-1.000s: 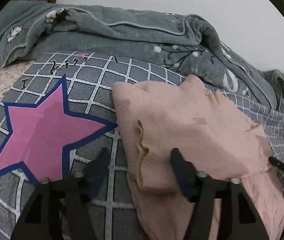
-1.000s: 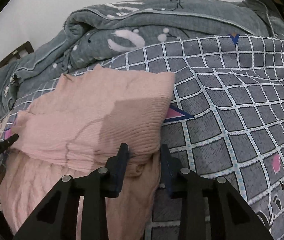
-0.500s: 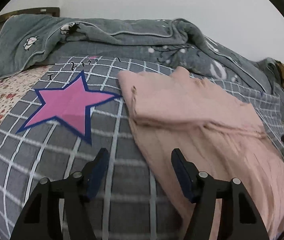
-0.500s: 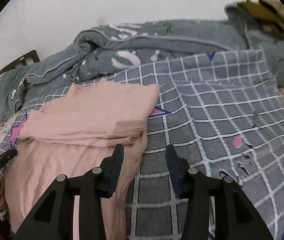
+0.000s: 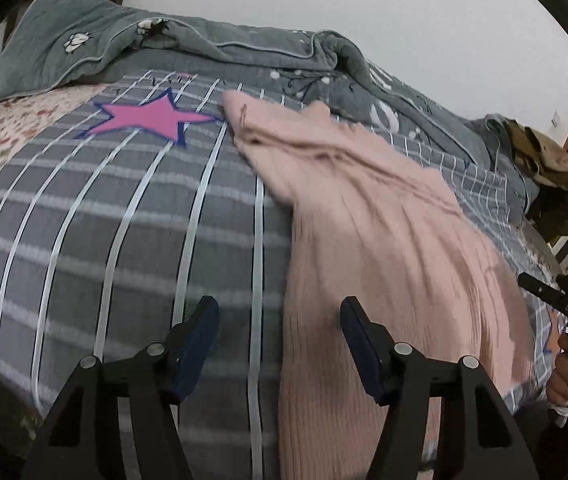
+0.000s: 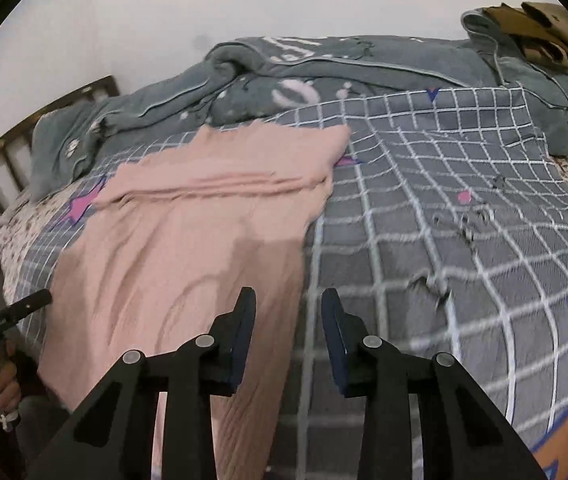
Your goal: Fold small clothes
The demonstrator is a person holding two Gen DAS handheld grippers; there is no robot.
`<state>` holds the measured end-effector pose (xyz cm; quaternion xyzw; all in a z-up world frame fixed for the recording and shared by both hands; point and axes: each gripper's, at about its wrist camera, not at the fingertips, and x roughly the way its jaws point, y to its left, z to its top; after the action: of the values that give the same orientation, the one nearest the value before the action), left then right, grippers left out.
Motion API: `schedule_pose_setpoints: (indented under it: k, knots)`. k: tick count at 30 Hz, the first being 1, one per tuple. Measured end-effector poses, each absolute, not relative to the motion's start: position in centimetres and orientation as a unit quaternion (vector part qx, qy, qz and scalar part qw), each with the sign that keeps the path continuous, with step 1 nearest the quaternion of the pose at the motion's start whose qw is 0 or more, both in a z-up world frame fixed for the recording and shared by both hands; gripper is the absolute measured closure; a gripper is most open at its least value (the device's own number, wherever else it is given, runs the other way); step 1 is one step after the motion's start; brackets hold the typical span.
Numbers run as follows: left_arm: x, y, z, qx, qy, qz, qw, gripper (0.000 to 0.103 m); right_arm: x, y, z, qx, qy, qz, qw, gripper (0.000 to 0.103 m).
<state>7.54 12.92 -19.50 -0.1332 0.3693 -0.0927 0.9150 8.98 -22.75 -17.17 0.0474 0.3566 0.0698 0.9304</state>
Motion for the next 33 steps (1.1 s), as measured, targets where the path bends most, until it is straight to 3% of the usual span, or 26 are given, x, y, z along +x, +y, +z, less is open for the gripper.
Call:
schedule_pose_setpoints:
  k: [11, 14, 16, 19, 21, 22, 23, 27, 33]
  knots:
    - [2.3, 10.4, -21.1, -0.096, 0.381, -0.087, 0.916, 0.043, 2.7, -23.0, -20.4, 0.059, 0.378, 0.07, 0.921, 0.069]
    - [2.7, 9.3, -21.1, -0.068, 0.38, -0.063, 0.92, 0.06, 2.2, -22.7, -20.9, 0.058, 0.38, 0.071, 0.92, 0.069]
    - [2.9, 8.8, -21.2, -0.05, 0.38, -0.044, 0.923, 0.079, 2.1, -22.3, -21.1, 0.052, 0.383, 0.078, 0.919, 0.069]
    - [3.1, 8.6, -21.1, -0.058, 0.383, -0.054, 0.92, 0.093, 2.3, -21.6, -21.6, 0.037, 0.385, 0.072, 0.919, 0.069]
    - [3.1, 9.1, -20.9, -0.075, 0.383, -0.054, 0.919, 0.094, 2.5, -21.3, -21.9, 0.027, 0.387, 0.067, 0.919, 0.07]
    - [3.0, 9.6, -20.9, -0.086, 0.379, -0.056, 0.92, 0.094, 2.3, -21.2, -21.9, 0.024, 0.383, 0.067, 0.921, 0.077]
    - [2.8, 10.4, -20.7, -0.102, 0.372, -0.055, 0.921, 0.094, 2.2, -21.2, -21.7, 0.023, 0.38, 0.075, 0.922, 0.098]
    - [2.2, 12.7, -20.7, -0.148, 0.371, -0.058, 0.915, 0.096, 0.6, -23.2, -20.0, 0.052, 0.336, 0.078, 0.937, 0.099]
    - [2.1, 13.1, -21.1, -0.16, 0.375, -0.073, 0.91, 0.095, 1.8, -23.1, -21.6, 0.048, 0.383, 0.073, 0.919, 0.097]
